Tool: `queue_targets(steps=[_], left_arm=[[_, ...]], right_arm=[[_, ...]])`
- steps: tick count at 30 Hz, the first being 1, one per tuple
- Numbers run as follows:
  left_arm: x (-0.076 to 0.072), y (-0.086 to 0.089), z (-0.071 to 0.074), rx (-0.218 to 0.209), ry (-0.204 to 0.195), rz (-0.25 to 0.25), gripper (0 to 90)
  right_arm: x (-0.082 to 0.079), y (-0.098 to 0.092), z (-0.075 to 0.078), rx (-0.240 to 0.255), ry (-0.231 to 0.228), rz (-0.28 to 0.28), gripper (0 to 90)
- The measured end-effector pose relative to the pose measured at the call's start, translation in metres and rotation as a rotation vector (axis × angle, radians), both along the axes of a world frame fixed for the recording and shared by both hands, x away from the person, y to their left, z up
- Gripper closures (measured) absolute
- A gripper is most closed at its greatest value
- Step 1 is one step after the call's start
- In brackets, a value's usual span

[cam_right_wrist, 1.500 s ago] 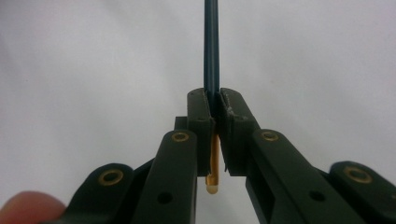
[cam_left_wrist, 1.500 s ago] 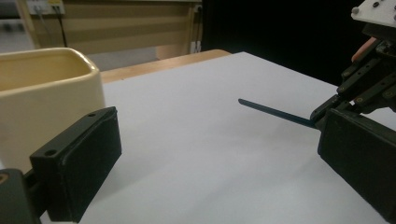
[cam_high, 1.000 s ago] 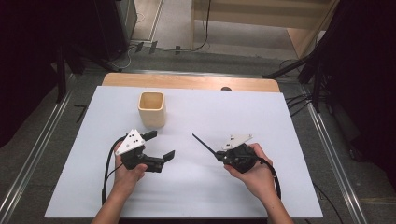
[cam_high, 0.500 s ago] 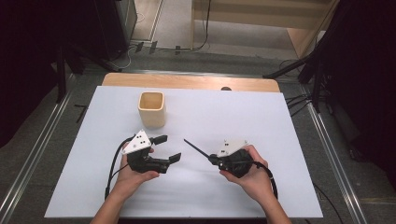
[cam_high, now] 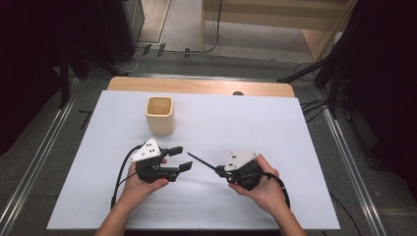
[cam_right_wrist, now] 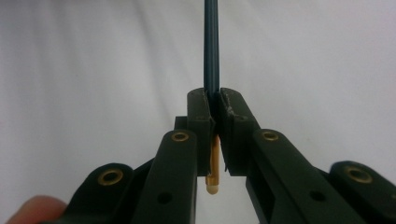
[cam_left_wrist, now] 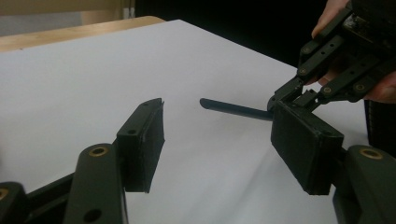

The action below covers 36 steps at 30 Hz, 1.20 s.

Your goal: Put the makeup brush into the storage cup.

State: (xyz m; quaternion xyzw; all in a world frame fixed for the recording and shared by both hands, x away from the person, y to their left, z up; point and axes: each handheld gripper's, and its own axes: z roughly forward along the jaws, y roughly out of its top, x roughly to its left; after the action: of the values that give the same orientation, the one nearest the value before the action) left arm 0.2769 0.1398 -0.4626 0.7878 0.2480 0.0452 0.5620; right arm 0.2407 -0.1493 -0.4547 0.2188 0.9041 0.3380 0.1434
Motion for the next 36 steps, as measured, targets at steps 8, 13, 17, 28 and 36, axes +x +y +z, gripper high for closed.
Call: queue_targets(steps=[8, 13, 17, 28, 36], left_arm=[[0.004, 0.002, -0.002, -0.031, 0.059, -0.085, 45.0], [0.006, 0.001, -0.005, -0.029, 0.106, -0.136, 49.9], [0.007, 0.000, -0.007, -0.027, 0.130, -0.164, 53.5], [0.009, 0.001, -0.008, -0.032, 0.180, -0.260, 85.3], [0.006, 0.005, 0.002, -0.015, 0.066, -0.149, 86.2]], right_arm=[[-0.003, 0.003, 0.000, -0.023, -0.027, 0.061, 85.0], [-0.005, 0.006, 0.000, -0.022, -0.033, 0.093, 85.0], [-0.007, 0.006, 0.001, -0.027, -0.044, 0.108, 85.0], [-0.008, 0.008, -0.001, -0.055, -0.071, 0.155, 84.7], [-0.004, 0.005, -0.001, 0.079, -0.081, -0.073, 36.7]])
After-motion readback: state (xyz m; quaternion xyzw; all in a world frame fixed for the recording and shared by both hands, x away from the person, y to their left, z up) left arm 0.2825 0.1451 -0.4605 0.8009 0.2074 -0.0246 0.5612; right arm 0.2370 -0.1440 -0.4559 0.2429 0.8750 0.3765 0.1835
